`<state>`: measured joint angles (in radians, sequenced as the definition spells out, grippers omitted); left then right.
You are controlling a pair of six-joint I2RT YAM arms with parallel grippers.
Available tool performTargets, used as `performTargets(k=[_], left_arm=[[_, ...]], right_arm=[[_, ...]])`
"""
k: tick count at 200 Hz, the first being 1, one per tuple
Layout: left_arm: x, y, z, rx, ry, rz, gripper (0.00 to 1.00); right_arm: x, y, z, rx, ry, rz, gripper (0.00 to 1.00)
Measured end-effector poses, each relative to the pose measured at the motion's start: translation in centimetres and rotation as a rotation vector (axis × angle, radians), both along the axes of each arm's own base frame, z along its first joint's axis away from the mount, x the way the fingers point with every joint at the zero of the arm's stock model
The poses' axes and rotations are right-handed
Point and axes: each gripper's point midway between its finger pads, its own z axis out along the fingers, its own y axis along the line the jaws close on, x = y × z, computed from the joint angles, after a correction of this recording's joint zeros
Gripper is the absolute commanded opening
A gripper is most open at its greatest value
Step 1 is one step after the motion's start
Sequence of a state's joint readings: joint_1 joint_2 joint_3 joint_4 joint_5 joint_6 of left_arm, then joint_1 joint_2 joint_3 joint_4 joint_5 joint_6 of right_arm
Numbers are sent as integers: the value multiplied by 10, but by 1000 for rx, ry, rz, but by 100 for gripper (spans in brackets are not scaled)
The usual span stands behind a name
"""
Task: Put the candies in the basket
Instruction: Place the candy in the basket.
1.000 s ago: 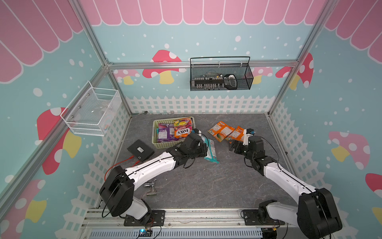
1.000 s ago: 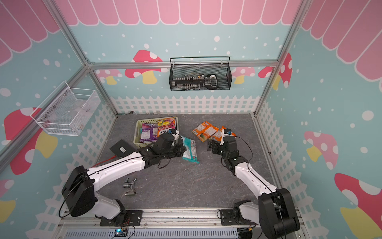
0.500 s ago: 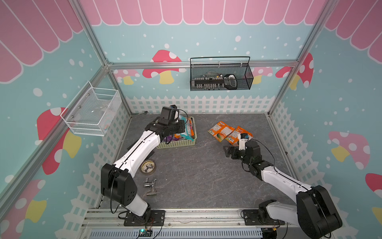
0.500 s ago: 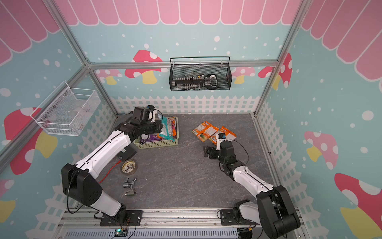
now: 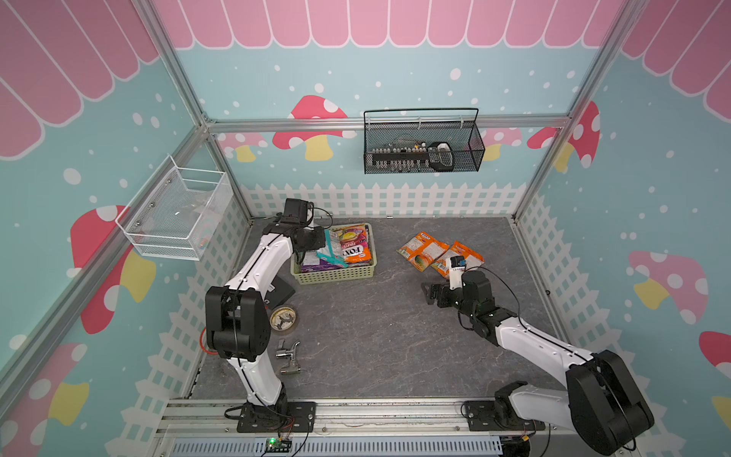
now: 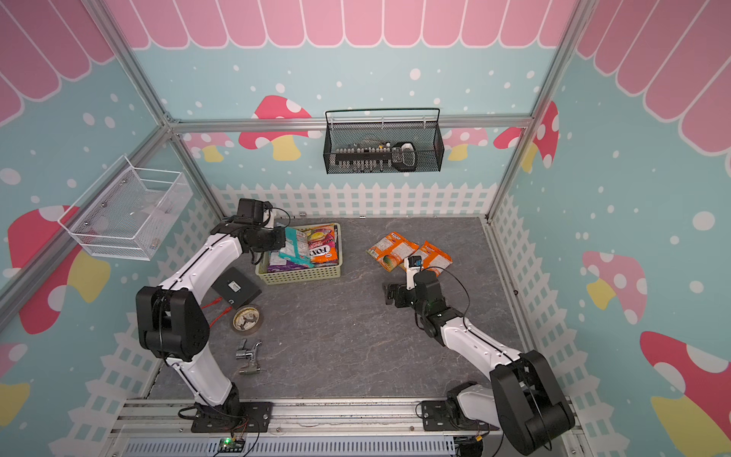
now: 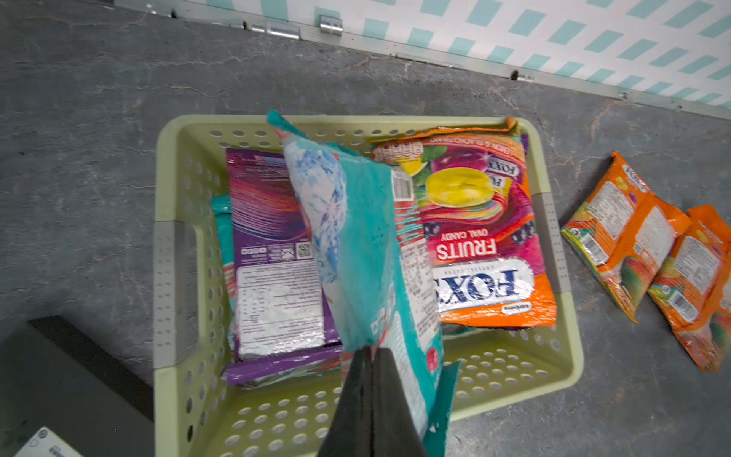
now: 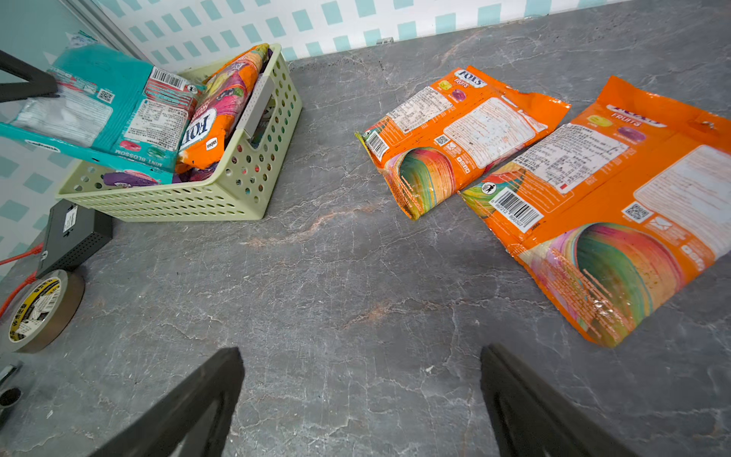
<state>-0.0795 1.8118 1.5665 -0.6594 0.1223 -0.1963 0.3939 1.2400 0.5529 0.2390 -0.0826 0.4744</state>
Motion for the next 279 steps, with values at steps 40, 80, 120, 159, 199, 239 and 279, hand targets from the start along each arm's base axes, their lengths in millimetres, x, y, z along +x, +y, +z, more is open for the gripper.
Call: performTargets(k=[40,80,120,159,199,239,279], left_arm=[[11,31,-35,70,64,39,0],[20,44,-62,155,107,54,0],[21,51,-68,197,118,72,11],[23,57,-67,231,111,88,33],[25,60,-63,238,93,115,45],[11,53,-24,150,-2,152,57],[-16,24,47,-69,-177,116,60]], right_arm=[[0,0,3,-1,-8,1,99],[0,-1,3,-2,-9,-1,99],[0,-1,3,-4,-9,0,99],[0,-1,3,-8,-11,1,99],[0,-1,1,-14,-8,-2,99],[2,-4,-4,-30,2,-24,99],[13,-18,-12,-51,51,-127,99]])
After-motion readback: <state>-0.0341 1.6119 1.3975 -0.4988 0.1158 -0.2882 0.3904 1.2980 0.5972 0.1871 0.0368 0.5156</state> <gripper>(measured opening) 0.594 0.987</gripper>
